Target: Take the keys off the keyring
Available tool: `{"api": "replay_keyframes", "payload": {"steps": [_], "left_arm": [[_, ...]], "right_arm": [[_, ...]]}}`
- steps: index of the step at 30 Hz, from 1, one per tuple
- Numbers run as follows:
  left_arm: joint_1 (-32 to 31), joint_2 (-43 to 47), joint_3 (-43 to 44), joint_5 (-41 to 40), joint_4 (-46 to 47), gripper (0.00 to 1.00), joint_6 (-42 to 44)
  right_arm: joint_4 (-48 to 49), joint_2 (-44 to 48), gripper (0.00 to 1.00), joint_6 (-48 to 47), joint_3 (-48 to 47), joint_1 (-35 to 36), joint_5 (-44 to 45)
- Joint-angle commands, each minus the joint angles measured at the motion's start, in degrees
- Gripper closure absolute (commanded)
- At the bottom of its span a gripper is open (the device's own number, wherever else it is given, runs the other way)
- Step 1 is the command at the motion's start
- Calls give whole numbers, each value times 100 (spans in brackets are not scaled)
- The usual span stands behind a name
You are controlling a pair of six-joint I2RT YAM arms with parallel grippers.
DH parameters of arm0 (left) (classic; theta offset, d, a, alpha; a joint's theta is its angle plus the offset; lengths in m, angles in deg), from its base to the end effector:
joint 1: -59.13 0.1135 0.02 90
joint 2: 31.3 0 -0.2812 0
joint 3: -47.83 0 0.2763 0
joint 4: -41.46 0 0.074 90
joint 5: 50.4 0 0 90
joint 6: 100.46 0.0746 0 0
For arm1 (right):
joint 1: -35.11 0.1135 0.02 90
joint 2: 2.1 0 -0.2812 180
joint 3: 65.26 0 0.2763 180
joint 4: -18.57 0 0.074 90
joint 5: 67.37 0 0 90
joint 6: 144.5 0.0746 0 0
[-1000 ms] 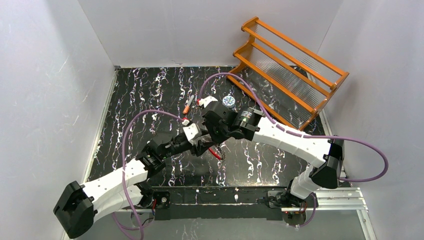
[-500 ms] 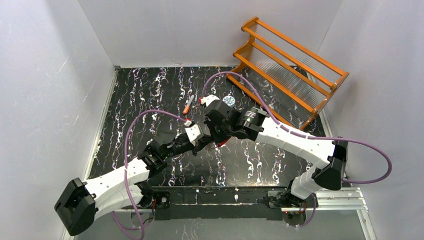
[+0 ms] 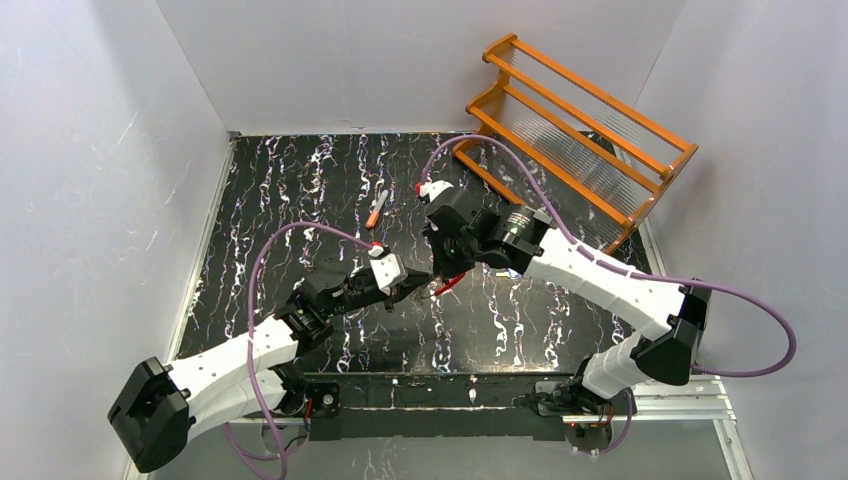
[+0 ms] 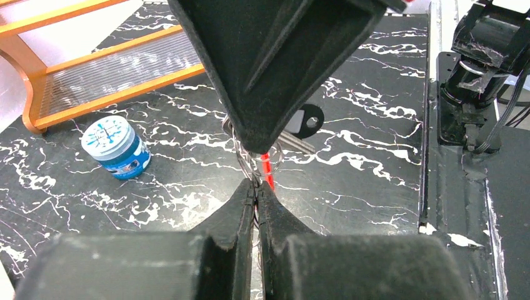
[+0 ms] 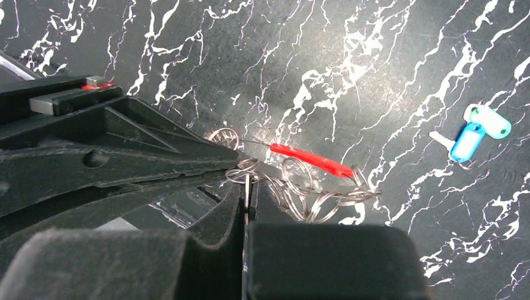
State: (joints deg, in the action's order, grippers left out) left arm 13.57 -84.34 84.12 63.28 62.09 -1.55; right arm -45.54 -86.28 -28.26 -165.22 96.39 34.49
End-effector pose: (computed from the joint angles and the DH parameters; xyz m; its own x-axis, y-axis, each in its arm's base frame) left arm 0.1589 -0.2048 0.2682 0.1915 0.0073 -0.9815 0.9158 0.3583 0.1814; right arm 0.1841 0.3041 0.3586 -0.6724 -0.3267 -0.6642 -0.5522 0.8189 0.1562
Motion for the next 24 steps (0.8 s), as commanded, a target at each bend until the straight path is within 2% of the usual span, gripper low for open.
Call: {"api": "replay_keyframes", "payload": {"steps": [1,9,14,16,19,24], "left_arm": [[-25,95,77,85,-372,100,243],[-67,170,60,155,-344,100,255],[-69,153,53,61,-319,100,158],[-73,147,60,15,-319,90,108],[-75,153,73,4,-328,71,47],[-91,131,116,99,-353,53,-71]], "right_arm": [[-131,236,99,26,-40,-228,-58],[-419,28,99,9,-108,-480,-496],[-346,-63,99,-190,-163,-483,-1083],[-304,-84,99,-207,-153,-477,-1150],[-293,-113,99,-179,-197,-480,-1327],[-292,-172,99,-66,-273,-485,-1349]]}}
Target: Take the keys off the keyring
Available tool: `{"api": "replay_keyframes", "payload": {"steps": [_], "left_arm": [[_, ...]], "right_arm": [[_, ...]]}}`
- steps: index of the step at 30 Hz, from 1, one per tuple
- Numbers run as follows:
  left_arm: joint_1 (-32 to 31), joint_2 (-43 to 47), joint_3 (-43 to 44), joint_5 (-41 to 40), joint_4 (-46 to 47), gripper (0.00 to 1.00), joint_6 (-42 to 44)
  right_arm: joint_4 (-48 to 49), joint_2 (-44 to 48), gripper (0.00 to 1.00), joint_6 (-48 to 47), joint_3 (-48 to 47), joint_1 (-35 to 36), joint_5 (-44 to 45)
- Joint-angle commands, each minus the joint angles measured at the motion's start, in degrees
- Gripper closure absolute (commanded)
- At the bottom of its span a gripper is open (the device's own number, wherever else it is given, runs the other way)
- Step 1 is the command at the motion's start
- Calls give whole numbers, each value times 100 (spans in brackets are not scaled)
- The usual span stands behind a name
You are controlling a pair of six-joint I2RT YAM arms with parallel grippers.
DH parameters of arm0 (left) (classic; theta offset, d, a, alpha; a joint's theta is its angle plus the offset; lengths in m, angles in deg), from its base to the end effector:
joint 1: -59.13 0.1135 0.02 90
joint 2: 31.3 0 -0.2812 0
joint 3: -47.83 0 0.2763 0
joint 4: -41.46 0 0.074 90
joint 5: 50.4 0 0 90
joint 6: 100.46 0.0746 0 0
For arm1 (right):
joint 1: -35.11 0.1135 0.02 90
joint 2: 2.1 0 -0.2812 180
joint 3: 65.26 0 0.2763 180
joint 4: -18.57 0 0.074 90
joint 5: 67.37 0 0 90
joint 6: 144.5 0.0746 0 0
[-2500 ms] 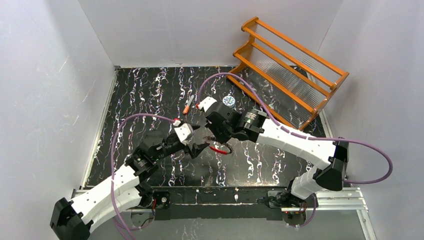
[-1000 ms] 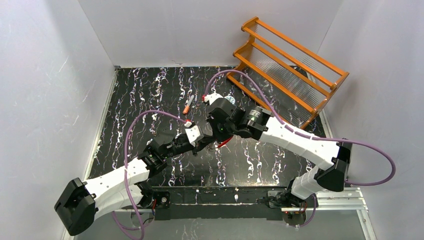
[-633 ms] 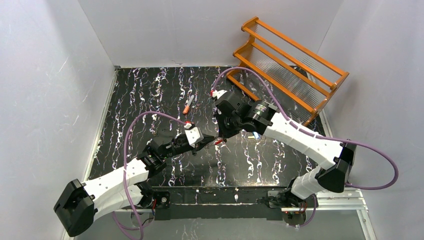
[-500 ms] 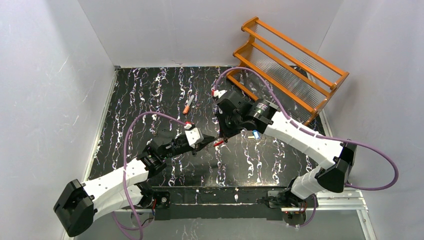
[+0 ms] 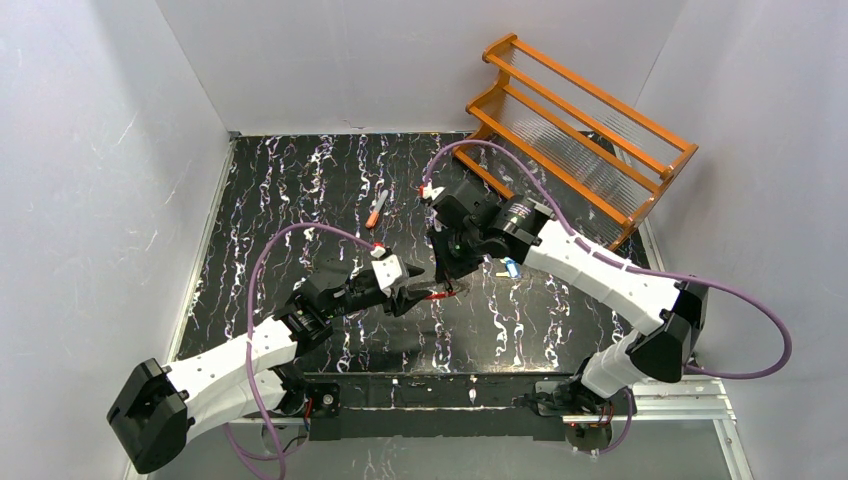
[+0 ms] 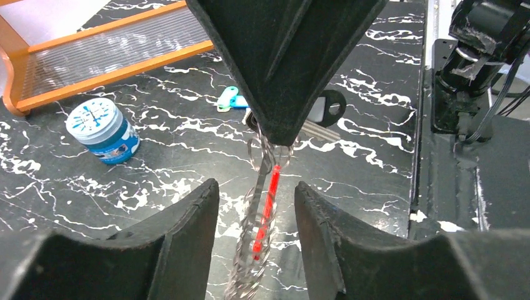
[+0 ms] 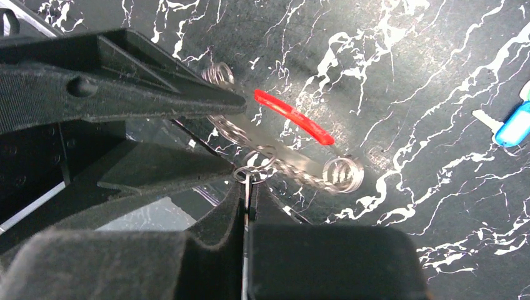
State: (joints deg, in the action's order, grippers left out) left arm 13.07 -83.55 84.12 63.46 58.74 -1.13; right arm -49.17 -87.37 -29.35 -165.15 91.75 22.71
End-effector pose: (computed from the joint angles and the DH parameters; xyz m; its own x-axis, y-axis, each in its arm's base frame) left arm 0.1557 -0.2050 0.2631 0.1680 0.0393 -0.9850 0.9241 0.3416 0.1713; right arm 0.1944 0.2951 0.3446 -0.7529 -0.3708 -0.5437 -0.5687 0.7823 0.2540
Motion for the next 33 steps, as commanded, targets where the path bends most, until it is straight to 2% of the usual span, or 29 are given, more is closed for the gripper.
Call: {"api": "replay_keyframes", "payload": {"steps": [1,5,11,22,28,33], "left_arm": [[-45,49,135,91,-20,50,-141],[-64,16,214,174,-20,46,-197],[-63,-43,276,177,-18,48,-252],[-97,-374,412,199,119,56,-456],[-119,-465,426,61,251,64,-474],[-149,-552,447,43,458,66,-597]], "right_arm": [[66,-74,99,69,-285,-14,-173],[53,-107,99,163,-292,-15,-204],[49,-106,99,217,-326,-20,-242],[121,-97,99,384,-331,-14,-266],[133,-90,99,412,-301,-14,-317],[198,-64,99,445,-242,-21,-363]]}}
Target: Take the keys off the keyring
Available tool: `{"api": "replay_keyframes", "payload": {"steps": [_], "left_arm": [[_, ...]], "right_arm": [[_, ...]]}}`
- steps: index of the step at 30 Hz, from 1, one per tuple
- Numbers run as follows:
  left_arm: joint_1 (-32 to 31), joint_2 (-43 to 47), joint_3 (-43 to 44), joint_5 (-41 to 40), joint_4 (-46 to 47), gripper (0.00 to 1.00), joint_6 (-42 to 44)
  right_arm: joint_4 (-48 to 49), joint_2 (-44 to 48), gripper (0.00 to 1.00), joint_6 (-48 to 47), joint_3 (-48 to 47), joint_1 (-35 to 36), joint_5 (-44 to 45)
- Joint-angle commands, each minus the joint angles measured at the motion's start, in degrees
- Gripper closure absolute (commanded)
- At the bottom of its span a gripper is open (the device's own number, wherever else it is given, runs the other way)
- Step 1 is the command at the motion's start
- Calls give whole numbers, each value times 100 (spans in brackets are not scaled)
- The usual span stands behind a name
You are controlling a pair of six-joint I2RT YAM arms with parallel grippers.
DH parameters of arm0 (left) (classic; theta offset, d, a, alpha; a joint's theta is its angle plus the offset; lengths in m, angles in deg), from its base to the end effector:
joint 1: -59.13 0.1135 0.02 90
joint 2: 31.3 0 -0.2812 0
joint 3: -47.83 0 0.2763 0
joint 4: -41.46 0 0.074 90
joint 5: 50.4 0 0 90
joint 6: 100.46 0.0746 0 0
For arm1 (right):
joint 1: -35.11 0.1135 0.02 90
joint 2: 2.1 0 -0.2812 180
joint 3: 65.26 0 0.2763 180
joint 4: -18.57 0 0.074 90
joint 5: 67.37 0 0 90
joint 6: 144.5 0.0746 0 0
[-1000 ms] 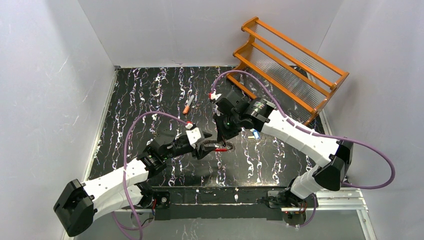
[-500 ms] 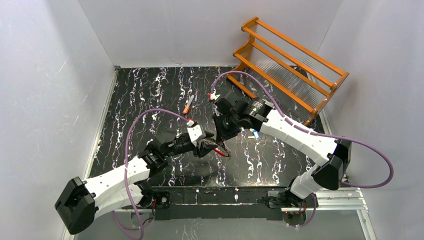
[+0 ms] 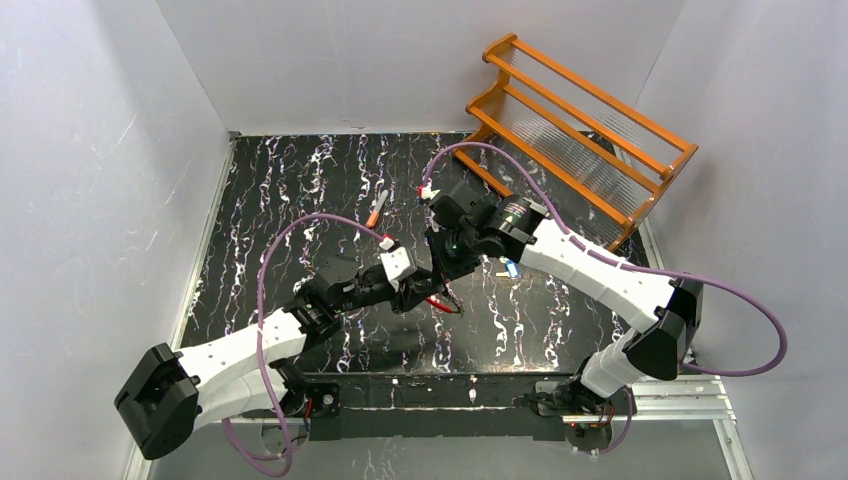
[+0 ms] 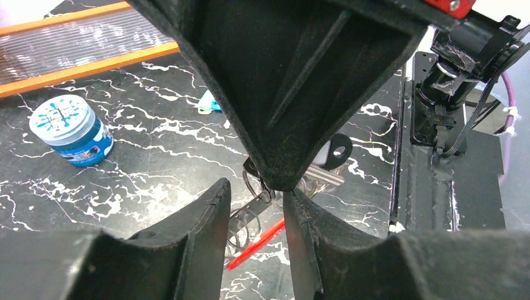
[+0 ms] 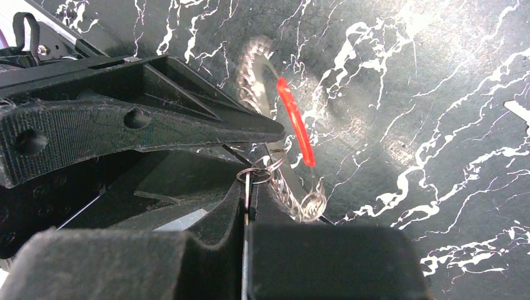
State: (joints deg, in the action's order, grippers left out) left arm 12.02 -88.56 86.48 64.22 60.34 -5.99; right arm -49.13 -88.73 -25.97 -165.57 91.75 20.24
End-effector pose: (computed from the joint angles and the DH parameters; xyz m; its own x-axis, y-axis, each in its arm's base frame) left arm 0.1621 -0.2201 0.2625 0.0772 0.0210 -0.9968 0.9464 0.3128 0.0799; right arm 0.1949 0.3017 0.3394 -0.7960 -0.3412 -0.5000 -0.5325 0.7875 0.3103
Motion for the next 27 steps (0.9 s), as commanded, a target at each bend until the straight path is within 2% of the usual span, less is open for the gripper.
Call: {"api": "replay_keyframes", "payload": {"steps": [1,4,6,11,17,27], "left_arm": [[-54,-65,206,-30,316,66,-133],[-57,-75,170,-40,348,68,-135],[-69,-68,151,-41,347,74,-103],[-62,13,69,-22,320,100,19],[-74,128,-15,-8,125,100,243],[-89,253,-9,32,-22,100,445]], "right_arm": [[200,80,99,115,-182,-19,-113],[223,106,99,143,-153,-19,-112],[225,138,99,152,-145,-14,-59],[169,225,99,136,-110,-16,167],[-61,297,99,94,-152,-67,625],[-283,331,99,-5,-184,-293,683]]}}
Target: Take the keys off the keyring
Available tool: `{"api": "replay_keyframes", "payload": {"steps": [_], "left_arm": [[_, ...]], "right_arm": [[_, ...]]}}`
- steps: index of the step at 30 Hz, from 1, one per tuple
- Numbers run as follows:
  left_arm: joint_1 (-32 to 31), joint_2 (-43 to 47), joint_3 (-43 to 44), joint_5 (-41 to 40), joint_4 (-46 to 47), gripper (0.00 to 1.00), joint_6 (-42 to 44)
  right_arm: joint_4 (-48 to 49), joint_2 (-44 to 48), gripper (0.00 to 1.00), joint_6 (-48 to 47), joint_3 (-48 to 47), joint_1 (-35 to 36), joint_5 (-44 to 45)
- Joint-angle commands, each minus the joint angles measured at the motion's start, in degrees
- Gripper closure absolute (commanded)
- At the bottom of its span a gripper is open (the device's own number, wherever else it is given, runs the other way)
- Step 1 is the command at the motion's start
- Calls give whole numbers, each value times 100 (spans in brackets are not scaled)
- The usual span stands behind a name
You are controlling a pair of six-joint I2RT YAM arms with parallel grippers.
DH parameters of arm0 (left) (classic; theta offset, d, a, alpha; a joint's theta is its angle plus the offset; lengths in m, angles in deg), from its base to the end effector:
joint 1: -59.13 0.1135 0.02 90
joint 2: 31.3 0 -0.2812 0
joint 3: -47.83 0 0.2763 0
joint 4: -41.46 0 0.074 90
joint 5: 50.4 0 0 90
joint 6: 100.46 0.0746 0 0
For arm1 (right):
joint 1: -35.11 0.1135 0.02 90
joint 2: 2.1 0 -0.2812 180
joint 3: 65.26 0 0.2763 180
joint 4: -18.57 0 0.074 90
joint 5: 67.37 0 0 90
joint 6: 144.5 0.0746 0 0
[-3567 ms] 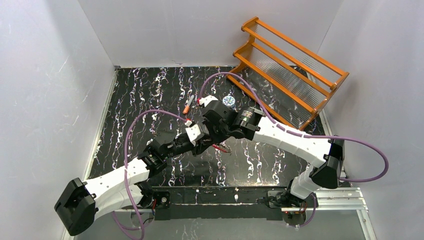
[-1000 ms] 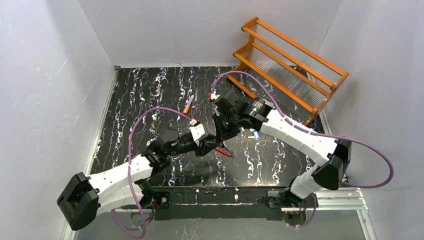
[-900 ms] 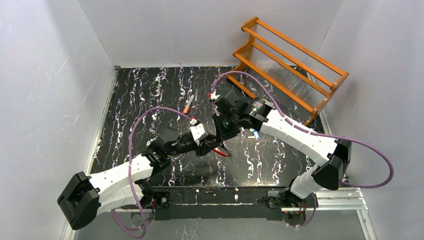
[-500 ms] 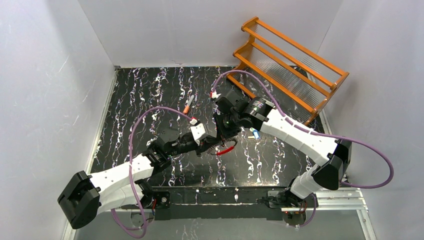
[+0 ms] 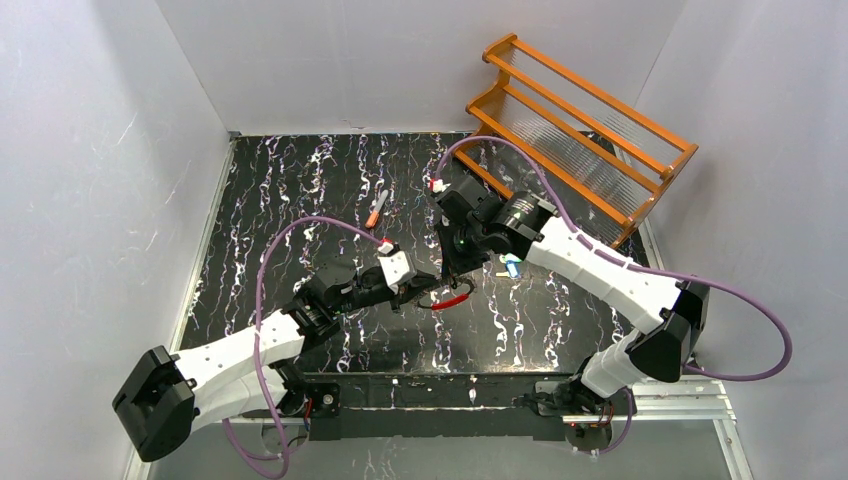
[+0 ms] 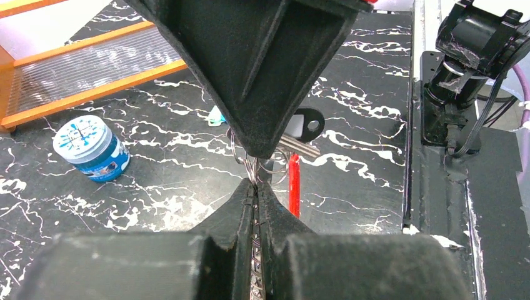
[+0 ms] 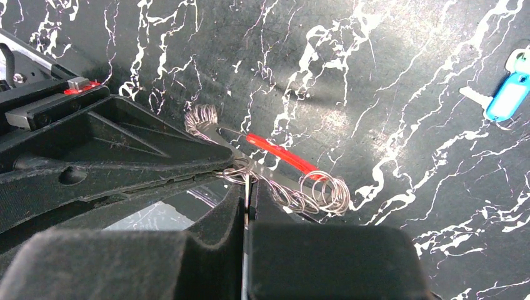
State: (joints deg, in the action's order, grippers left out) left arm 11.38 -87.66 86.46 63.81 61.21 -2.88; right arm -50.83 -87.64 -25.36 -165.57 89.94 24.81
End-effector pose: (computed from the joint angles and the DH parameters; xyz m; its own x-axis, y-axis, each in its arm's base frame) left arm 0.1585 -0.2199 0.2685 0.1489 0.0150 -0.9887 0.9392 0.3106 0.1462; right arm 0.2047 0.2855 0.3432 -0.8018 -0.2932 -0.5207 -0.4737 0.8430 0.2548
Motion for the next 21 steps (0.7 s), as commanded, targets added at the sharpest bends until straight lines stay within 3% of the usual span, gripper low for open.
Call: {"api": "replay_keyframes", "payload": {"steps": [1,11,18,21], "left_arm": [[-27,175,-7,83,-109,100,139],[-45,249,-52,99,-105,99,155],[-54,160,13,-31,-113,70,-61],[-51,72,96,-10,-131,63,-177]], "right_arm": [[-125,214,99,-75,-180,-122,230],[-263,123,99,-372,-284,-163,35],[-125,99,99,-454,-351,-150,-403],[-58,103,99,-401,-286,-139,-418]]}}
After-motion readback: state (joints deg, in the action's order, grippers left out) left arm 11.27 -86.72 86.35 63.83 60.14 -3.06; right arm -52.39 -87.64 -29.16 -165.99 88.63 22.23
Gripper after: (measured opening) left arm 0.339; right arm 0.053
